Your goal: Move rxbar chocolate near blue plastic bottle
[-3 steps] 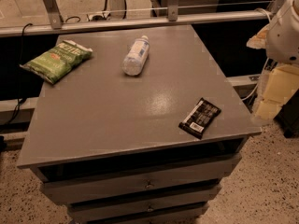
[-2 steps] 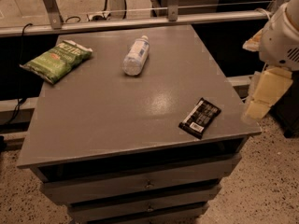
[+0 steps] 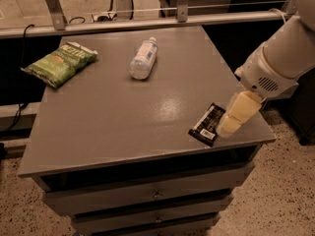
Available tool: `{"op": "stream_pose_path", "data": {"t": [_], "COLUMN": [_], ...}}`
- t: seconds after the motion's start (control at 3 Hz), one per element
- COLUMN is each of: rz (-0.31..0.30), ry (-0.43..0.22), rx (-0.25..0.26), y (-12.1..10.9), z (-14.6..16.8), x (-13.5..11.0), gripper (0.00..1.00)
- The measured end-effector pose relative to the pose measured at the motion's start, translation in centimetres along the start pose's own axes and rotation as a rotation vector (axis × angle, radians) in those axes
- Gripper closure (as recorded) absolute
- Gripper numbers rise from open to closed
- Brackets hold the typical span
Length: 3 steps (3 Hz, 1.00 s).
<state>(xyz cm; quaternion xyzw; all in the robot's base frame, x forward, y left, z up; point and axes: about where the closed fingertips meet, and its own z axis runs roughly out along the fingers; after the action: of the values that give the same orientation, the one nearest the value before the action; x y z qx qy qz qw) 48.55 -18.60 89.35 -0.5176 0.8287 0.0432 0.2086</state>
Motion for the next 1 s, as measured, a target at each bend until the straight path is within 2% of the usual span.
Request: {"op": "stream_pose_path", "data": {"t": [0.67, 1.0], "rz": [0.062, 0.078], "ry": [-0.005, -0.004], "rx": [-0.006, -0.018], "y": [1.3, 1.8], "z": [6.6, 8.3], "x": [0.8, 0.8], "gripper": [0.0, 0.18]}}
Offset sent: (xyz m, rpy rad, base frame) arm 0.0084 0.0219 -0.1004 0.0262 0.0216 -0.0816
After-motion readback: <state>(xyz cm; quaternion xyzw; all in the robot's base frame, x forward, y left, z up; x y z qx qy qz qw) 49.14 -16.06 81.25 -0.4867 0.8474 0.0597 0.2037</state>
